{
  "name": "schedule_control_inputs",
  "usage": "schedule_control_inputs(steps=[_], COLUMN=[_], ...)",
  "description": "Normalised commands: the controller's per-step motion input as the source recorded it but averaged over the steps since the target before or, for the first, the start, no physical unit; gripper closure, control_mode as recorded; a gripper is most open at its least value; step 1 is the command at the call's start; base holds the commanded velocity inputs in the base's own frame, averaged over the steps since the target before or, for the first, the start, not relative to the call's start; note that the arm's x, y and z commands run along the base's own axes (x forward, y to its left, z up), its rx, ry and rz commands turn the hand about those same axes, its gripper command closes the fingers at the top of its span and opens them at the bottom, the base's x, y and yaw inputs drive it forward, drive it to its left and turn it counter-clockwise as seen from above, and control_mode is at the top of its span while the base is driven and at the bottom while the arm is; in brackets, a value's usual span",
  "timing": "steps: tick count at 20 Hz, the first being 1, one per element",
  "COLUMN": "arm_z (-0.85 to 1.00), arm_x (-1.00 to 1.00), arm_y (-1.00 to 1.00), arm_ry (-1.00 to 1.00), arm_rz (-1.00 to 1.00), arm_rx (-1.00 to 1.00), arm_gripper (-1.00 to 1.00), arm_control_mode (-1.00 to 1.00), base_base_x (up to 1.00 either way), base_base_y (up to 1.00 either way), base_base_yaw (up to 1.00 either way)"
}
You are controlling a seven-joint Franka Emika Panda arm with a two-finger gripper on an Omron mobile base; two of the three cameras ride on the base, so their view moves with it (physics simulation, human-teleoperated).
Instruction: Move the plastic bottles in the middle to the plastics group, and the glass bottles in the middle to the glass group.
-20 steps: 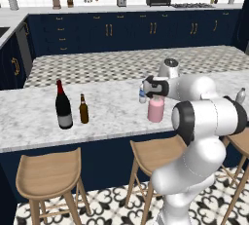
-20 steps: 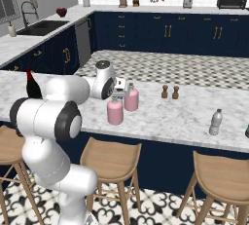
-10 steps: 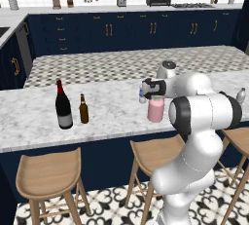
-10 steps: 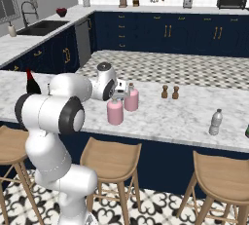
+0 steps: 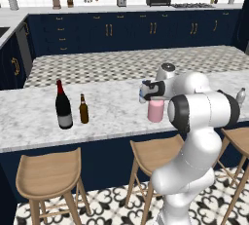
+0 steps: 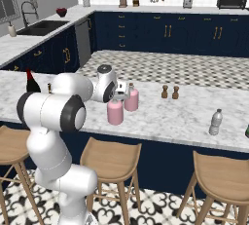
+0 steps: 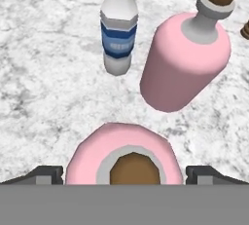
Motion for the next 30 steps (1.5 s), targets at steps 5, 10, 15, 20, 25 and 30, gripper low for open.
schedule_control_inputs(steps=[5, 10, 15, 20, 25, 30], arm_z=[0.0, -0.04, -0.05, 0.0, 0.04, 0.36], arm_x=[0.02, 0.01, 0.0, 0.0, -0.01, -0.13], arm_y=[0.0, 0.0, 0.0, 0.0, 0.0, 0.12], arm_ry=[-0.05, -0.05, -0.01, 0.0, -0.07, -0.06], arm_rz=[0.0, 0.0, 0.0, 0.0, 0.0, 0.08], arm_rx=[0.0, 0.0, 0.01, 0.0, 0.0, 0.0], arm_gripper=[-1.0, -1.0, -1.0, 1.0, 1.0, 1.0], arm_control_mode=[-1.0, -1.0, -1.0, -1.0, -1.0, -1.0], base_base_x=[0.0, 0.0, 0.0, 0.0, 0.0, 0.0], base_base_y=[0.0, 0.0, 0.0, 0.0, 0.0, 0.0], base_base_yaw=[0.0, 0.0, 0.0, 0.0, 0.0, 0.0])
